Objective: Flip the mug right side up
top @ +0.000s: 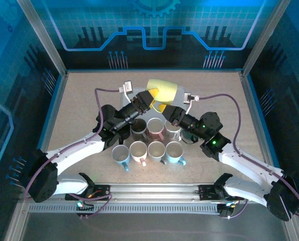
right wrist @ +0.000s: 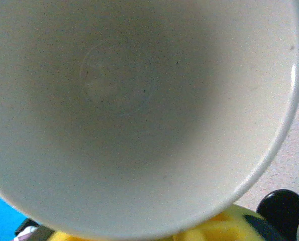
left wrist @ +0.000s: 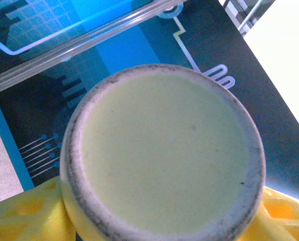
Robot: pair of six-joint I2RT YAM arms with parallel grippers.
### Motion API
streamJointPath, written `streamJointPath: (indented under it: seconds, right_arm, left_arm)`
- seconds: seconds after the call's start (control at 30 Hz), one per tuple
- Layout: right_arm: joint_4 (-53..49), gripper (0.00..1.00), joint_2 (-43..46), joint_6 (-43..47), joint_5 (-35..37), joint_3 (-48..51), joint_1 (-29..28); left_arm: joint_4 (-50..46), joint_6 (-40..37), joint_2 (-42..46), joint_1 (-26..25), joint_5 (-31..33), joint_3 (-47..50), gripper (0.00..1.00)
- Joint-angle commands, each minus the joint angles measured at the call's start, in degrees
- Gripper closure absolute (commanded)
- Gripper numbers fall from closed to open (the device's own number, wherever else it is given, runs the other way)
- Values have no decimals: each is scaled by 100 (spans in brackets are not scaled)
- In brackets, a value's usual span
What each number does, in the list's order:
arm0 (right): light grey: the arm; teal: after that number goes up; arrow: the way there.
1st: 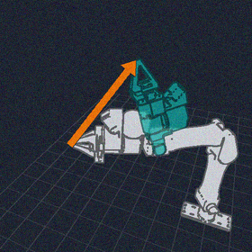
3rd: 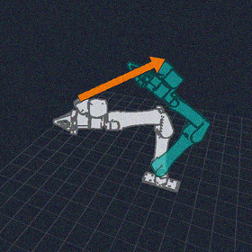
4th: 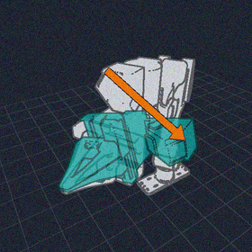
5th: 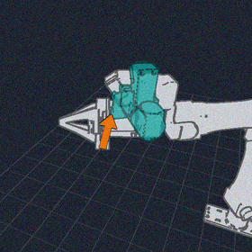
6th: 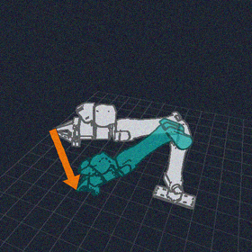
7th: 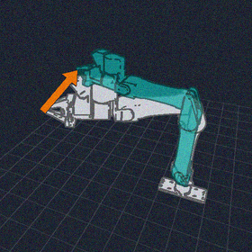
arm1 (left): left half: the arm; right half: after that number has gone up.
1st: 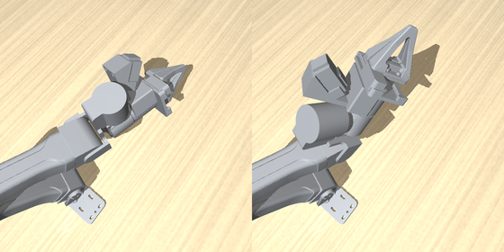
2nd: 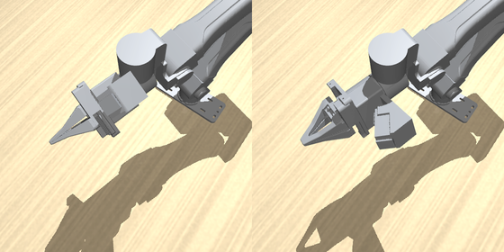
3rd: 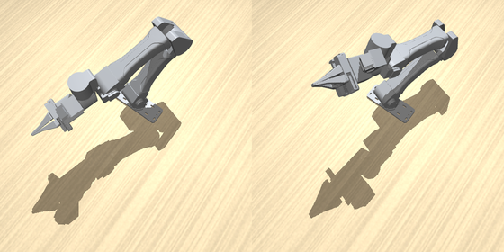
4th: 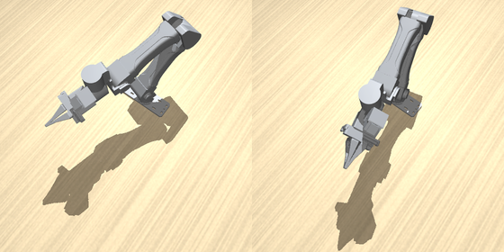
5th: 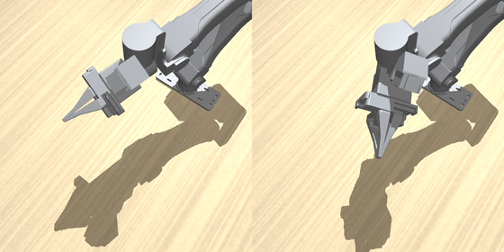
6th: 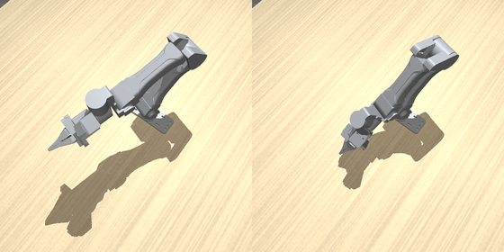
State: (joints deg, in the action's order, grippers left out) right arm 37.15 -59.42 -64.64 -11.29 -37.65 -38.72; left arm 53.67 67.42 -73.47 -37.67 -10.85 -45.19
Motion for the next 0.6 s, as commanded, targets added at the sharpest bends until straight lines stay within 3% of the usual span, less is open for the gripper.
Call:
streamJointPath:
  seconds: [0.0, 0.1, 0.17, 0.23, 0.3, 0.43, 0.57]
  right_arm:
    - [622, 89, -28, 2, 402, -15, -44]
    - [400, 100, 138, 123, 541, 29, -24]
    - [106, 100, 340, 301, 633, 30, -22]
    - [-334, 100, 579, 499, 709, -11, -19]
    - [-1099, 100, 866, 799, 769, -172, -17]
    - [-2815, 100, 1346, 1505, 853, -585, -13]
    - [-4968, 100, 1733, 2387, 1118, -1174, -38]
  left_arm:
    - [788, -95, 48, -260, -341, 22, 62]
    - [721, -160, 134, -259, -362, 120, 52]
    - [574, -277, 249, -261, -389, 215, 45]
    - [327, -413, 434, -262, -413, 328, 31]
    - [-88, -611, 677, -244, -497, 430, 4]
    - [-1657, -1367, 1407, -219, -607, 432, 1]
    - [-4173, -2762, 2321, -218, -295, 75, 1]
